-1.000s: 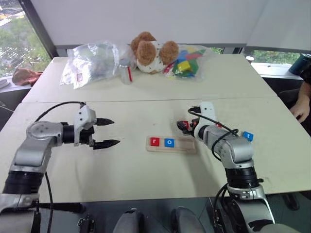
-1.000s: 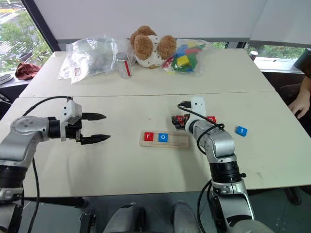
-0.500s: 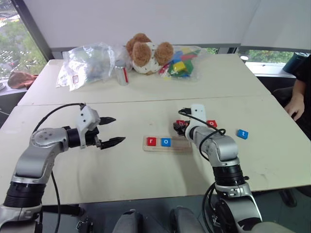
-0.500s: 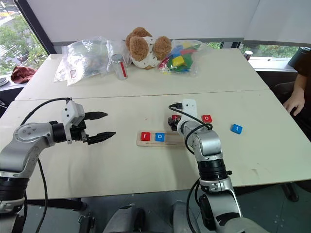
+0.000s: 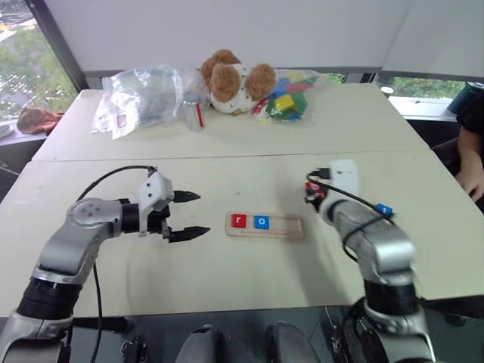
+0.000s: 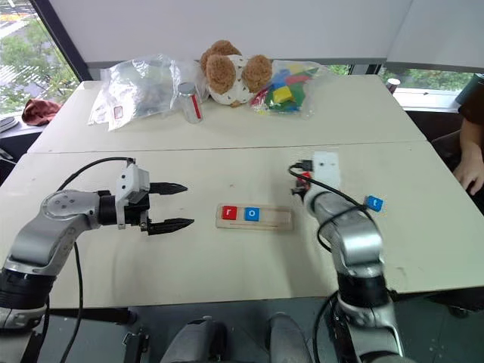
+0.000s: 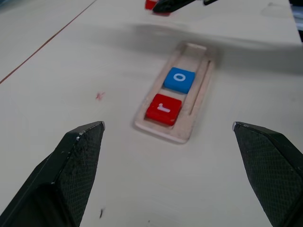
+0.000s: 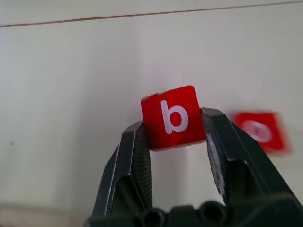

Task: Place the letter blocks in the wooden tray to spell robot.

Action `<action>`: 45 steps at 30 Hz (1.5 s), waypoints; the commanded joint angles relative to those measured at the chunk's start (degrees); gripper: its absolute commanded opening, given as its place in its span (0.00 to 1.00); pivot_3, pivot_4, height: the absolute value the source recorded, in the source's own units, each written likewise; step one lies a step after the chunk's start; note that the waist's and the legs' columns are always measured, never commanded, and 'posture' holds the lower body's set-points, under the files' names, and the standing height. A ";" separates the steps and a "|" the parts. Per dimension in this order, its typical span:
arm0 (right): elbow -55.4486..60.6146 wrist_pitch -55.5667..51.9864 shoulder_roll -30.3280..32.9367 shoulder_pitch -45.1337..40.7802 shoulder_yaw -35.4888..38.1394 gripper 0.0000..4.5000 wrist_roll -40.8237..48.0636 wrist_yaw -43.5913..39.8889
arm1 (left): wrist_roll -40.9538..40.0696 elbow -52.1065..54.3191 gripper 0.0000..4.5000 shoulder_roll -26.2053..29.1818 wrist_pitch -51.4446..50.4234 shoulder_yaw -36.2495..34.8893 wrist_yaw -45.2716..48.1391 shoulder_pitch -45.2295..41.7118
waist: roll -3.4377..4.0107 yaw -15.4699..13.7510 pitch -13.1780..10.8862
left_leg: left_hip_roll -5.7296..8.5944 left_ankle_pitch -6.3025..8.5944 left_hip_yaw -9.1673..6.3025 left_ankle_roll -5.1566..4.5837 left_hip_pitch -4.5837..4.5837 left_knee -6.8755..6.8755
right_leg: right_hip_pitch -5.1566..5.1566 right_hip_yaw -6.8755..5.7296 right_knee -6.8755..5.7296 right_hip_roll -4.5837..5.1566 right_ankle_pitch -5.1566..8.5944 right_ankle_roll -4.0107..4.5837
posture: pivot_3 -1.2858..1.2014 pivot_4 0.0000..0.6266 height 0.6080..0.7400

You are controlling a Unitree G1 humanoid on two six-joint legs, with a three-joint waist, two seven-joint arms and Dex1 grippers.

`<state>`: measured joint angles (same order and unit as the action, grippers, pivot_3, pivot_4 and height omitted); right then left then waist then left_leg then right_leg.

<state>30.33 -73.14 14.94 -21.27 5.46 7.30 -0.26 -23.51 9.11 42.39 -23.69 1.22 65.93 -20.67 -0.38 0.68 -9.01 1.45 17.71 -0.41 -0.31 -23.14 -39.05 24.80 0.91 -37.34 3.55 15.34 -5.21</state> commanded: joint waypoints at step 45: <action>-57.59 77.32 37.49 -4.84 -8.22 1.00 0.08 -75.88 | -1.40 1.58 1.00 8.22 -2.54 -1.04 6.57 1.54 | -0.04 -0.01 -0.26 | -0.19 0.15 0.27 -0.27 0.75 -0.04 | -0.69 0.19 0.12 -0.20 0.03 -0.02 | 0.52 0.24 1.00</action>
<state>-25.94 2.15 52.60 -24.91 -2.88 7.85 -75.44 -24.38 9.26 49.66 -26.08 2.28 73.10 -19.30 -0.42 0.67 -9.27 1.27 17.85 -0.14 -0.56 -22.41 -39.09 24.11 1.09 -37.21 3.38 15.37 -5.23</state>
